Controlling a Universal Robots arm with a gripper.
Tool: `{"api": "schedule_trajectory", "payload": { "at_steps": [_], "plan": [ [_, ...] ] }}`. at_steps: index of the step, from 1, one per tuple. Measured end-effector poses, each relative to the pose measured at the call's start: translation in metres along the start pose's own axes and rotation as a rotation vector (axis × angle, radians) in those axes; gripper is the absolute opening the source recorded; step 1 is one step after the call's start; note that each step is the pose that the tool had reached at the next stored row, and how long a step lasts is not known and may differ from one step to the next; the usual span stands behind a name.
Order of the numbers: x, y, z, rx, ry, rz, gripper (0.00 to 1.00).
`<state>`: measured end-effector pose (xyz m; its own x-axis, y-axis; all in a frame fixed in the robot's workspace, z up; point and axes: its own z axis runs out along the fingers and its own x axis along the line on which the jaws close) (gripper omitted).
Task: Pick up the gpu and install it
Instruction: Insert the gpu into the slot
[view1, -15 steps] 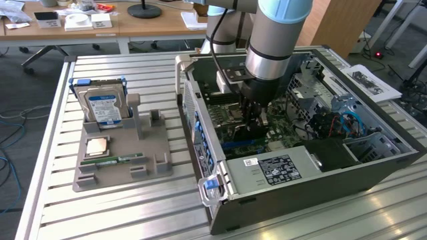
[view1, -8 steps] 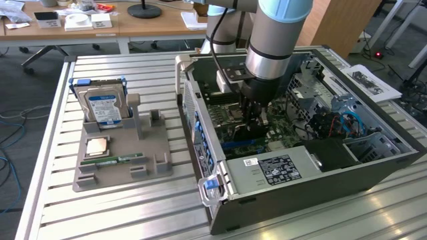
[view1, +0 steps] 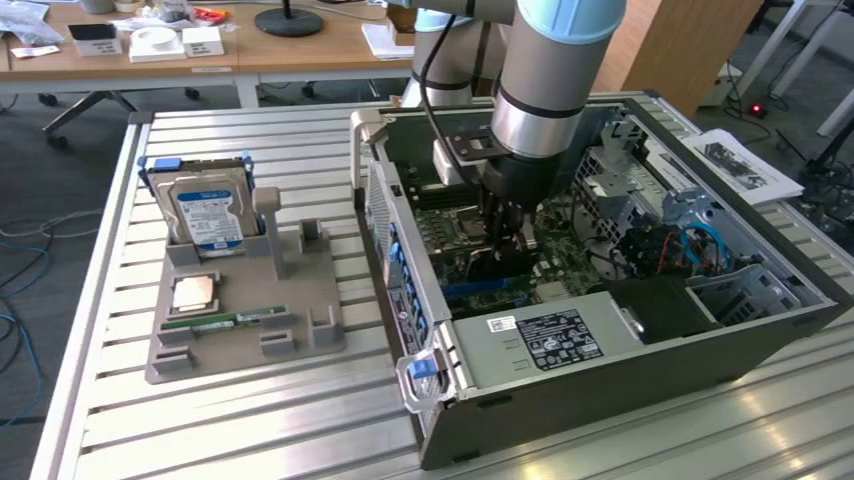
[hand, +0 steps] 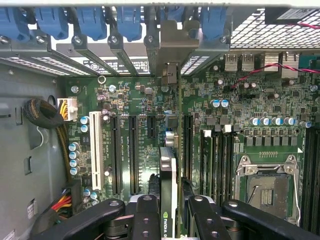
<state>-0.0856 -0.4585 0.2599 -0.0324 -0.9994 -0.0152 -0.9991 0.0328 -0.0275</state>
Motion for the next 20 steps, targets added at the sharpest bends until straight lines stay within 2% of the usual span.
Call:
{"api": "schedule_trajectory", "payload": {
  "at_steps": [6, 13, 20],
  "plan": [
    [0.0, 0.0014, -0.0001, 0.0036, -0.0001, -0.001, 0.27],
    [0.0, 0.002, 0.0, 0.0136, -0.002, -0.006, 0.27],
    [0.0001, 0.0034, -0.0001, 0.0144, -0.0019, -0.006, 0.27]
  ]
}}
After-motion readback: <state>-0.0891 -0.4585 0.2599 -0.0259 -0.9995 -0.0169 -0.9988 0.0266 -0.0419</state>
